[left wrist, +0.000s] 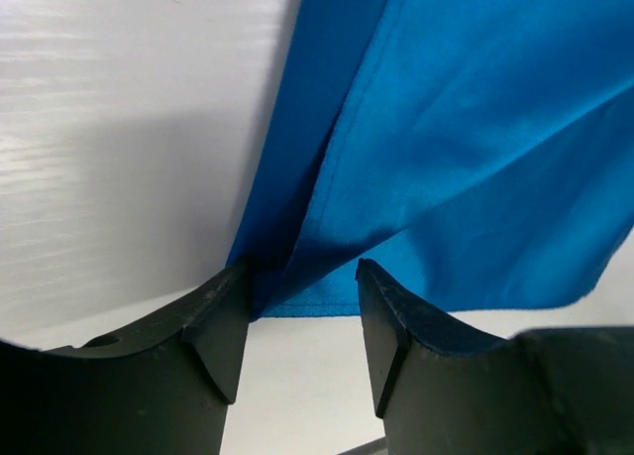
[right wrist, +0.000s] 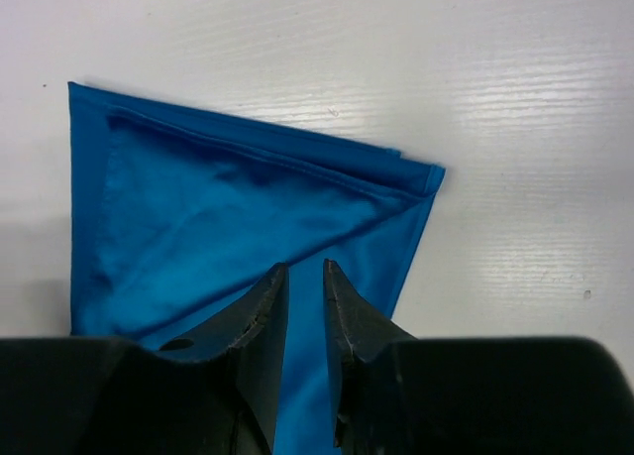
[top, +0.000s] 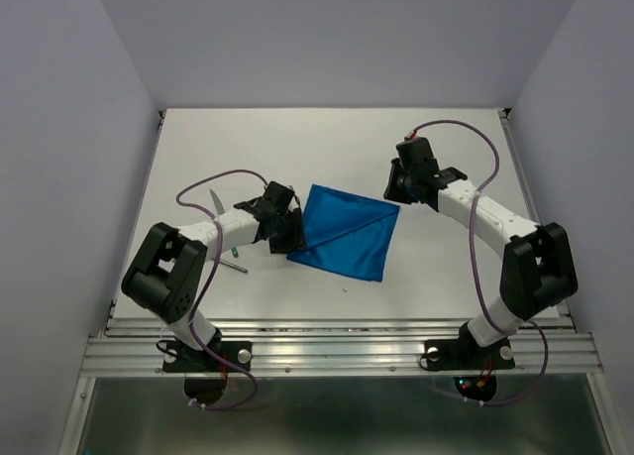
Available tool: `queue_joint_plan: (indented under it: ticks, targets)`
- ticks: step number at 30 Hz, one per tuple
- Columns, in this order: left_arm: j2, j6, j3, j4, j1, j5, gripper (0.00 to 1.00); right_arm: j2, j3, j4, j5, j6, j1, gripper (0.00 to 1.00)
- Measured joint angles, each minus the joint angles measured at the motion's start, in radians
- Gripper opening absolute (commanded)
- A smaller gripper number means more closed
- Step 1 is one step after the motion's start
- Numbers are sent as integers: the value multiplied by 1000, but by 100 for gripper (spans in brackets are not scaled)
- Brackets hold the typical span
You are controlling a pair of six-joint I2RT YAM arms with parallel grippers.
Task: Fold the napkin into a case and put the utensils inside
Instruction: Move the upper triangle-folded napkin to the center of the board, then pick up the upper triangle-folded napkin from the center of the board.
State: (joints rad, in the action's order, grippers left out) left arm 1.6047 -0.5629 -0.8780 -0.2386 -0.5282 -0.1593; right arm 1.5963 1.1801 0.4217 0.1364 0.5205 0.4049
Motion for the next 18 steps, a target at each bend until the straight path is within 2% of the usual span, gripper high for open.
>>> queue_joint_plan:
  ticks: [8,10,18]
  targets:
    - [-21,-113,21,22,-163,-68,58,-45,-3,28,-25,3,0,27]
    - [-41,-123,16,-8,-175,-68,58,-53,-4,35,-34,3,0,27]
    - [-97,-92,-128,-72,-1,-43,58,-78,-63,43,-88,16,11,27]
